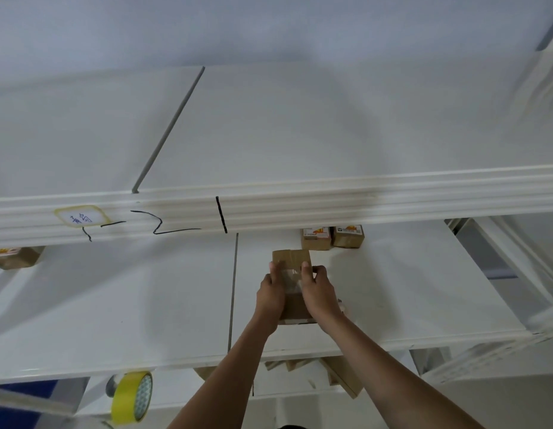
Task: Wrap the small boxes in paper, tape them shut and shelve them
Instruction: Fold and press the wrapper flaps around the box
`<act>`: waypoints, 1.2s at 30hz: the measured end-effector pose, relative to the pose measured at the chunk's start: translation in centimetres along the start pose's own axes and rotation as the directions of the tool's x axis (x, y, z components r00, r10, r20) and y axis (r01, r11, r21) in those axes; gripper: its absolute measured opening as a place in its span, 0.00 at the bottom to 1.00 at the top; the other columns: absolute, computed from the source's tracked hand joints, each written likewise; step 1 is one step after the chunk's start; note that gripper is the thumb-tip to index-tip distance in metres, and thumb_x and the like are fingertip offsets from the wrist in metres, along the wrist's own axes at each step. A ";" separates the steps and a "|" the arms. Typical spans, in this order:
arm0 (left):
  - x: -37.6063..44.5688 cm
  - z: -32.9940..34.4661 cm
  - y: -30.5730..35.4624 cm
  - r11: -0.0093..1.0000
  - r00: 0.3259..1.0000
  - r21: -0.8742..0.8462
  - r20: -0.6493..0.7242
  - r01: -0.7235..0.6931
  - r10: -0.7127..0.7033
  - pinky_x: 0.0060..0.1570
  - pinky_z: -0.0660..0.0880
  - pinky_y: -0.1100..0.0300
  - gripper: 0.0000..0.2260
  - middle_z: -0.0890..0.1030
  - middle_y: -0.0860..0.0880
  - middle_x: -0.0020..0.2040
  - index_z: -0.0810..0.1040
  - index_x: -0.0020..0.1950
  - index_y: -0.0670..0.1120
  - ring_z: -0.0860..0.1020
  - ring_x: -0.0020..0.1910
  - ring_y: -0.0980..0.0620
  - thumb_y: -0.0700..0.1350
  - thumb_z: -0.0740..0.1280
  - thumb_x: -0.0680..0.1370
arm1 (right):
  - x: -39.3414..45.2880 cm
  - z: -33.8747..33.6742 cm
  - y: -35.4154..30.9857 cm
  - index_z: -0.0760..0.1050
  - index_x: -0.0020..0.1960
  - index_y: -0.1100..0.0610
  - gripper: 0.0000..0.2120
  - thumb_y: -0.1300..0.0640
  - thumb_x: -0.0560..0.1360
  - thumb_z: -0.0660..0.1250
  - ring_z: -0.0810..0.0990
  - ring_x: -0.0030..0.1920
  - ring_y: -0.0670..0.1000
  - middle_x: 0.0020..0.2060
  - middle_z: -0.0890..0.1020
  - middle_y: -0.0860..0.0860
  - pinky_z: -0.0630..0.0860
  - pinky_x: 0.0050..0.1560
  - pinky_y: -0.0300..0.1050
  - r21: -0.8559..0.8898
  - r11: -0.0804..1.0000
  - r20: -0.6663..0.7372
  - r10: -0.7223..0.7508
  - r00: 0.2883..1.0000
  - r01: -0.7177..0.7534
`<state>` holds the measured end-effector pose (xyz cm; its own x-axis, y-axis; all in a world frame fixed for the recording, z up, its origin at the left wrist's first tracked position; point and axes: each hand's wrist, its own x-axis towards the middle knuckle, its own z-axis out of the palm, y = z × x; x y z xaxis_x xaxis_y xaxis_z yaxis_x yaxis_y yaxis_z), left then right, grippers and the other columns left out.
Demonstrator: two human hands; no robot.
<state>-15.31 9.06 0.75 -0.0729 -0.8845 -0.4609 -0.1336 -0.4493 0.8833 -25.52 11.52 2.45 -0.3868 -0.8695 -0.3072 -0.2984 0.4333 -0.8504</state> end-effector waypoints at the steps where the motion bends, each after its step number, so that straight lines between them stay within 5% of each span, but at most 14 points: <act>1: 0.0 -0.1 0.1 1.000 1.000 0.009 0.006 0.029 -0.029 0.47 0.79 0.55 0.32 0.80 0.44 0.60 0.71 0.69 0.48 0.80 0.55 0.46 0.69 0.46 0.80 | 0.1 0.0 0.0 0.67 0.66 0.55 0.22 0.40 0.84 0.49 0.77 0.48 0.52 0.55 0.77 0.52 0.72 0.44 0.45 0.008 0.999 0.018 0.031 0.999 -0.031; 5: 0.2 -0.6 1.0 0.995 0.995 0.012 0.034 0.096 -0.096 0.55 0.80 0.47 0.38 0.81 0.45 0.57 0.73 0.67 0.50 0.82 0.53 0.45 0.77 0.50 0.73 | 0.6 -0.3 0.0 0.68 0.65 0.57 0.21 0.42 0.84 0.52 0.76 0.46 0.49 0.55 0.78 0.54 0.67 0.36 0.42 0.081 0.989 0.058 0.122 0.991 -0.127; 10: 0.5 -0.4 1.9 0.997 0.997 -0.026 0.041 0.070 -0.068 0.47 0.80 0.54 0.34 0.83 0.45 0.52 0.77 0.61 0.46 0.83 0.50 0.47 0.74 0.56 0.75 | 0.5 -0.7 -0.9 0.62 0.73 0.50 0.20 0.45 0.84 0.51 0.77 0.47 0.49 0.57 0.79 0.53 0.67 0.37 0.41 0.164 0.982 0.059 0.087 0.995 -0.095; 14: 0.5 0.2 1.8 0.998 0.996 0.031 -0.063 0.062 -0.060 0.53 0.80 0.49 0.35 0.83 0.44 0.50 0.79 0.56 0.45 0.83 0.47 0.46 0.75 0.56 0.74 | 0.3 0.0 -1.5 0.59 0.77 0.46 0.25 0.38 0.83 0.52 0.77 0.60 0.57 0.66 0.77 0.54 0.72 0.54 0.48 0.100 0.994 0.016 -0.042 0.999 0.040; 20: 0.1 0.2 2.0 0.995 0.987 0.102 -0.159 -0.018 0.034 0.54 0.80 0.46 0.28 0.82 0.43 0.47 0.77 0.44 0.47 0.82 0.46 0.44 0.70 0.54 0.78 | 0.3 0.2 -1.6 0.70 0.70 0.52 0.21 0.42 0.85 0.50 0.78 0.59 0.55 0.60 0.80 0.52 0.68 0.53 0.44 0.024 0.993 -0.021 -0.114 0.993 0.115; 24: 0.0 0.0 2.2 0.999 0.992 0.046 -0.127 0.029 -0.023 0.48 0.79 0.51 0.31 0.82 0.42 0.50 0.78 0.54 0.43 0.81 0.47 0.45 0.69 0.53 0.79 | 0.7 0.3 -1.6 0.74 0.64 0.53 0.23 0.42 0.85 0.47 0.79 0.59 0.56 0.55 0.80 0.52 0.69 0.54 0.46 0.007 0.994 -0.040 -0.112 0.993 0.112; 29: 0.6 -1.0 1.8 0.987 0.974 -0.068 0.185 0.144 -0.130 0.54 0.80 0.50 0.26 0.83 0.44 0.55 0.77 0.62 0.47 0.82 0.53 0.44 0.67 0.61 0.78 | 1.4 -0.4 -1.6 0.70 0.71 0.52 0.24 0.41 0.85 0.48 0.76 0.65 0.57 0.64 0.78 0.53 0.71 0.63 0.51 0.069 0.997 -0.056 -0.039 0.998 0.043; 32: 0.7 -1.3 0.6 0.994 0.960 -0.011 0.263 0.105 -0.099 0.58 0.80 0.48 0.25 0.82 0.44 0.58 0.74 0.67 0.46 0.81 0.57 0.45 0.62 0.67 0.78 | 2.2 -0.9 -1.5 0.63 0.76 0.48 0.28 0.36 0.83 0.47 0.73 0.67 0.58 0.70 0.74 0.53 0.70 0.69 0.60 0.179 0.983 -0.012 0.047 0.999 -0.044; 36: 0.5 -1.5 -0.1 0.984 0.971 -0.165 0.236 0.071 -0.031 0.58 0.80 0.49 0.22 0.82 0.41 0.58 0.75 0.65 0.41 0.82 0.57 0.43 0.57 0.64 0.81 | 2.5 -1.2 -1.0 0.46 0.81 0.44 0.43 0.24 0.74 0.52 0.69 0.73 0.57 0.76 0.67 0.51 0.71 0.69 0.61 0.189 0.978 0.147 0.062 0.987 -0.089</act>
<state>-13.83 8.48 0.56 -0.3001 -0.8155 -0.4948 0.0267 -0.5257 0.8502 -27.25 9.24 3.02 -0.2717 -0.8666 -0.4187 -0.0926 0.4565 -0.8849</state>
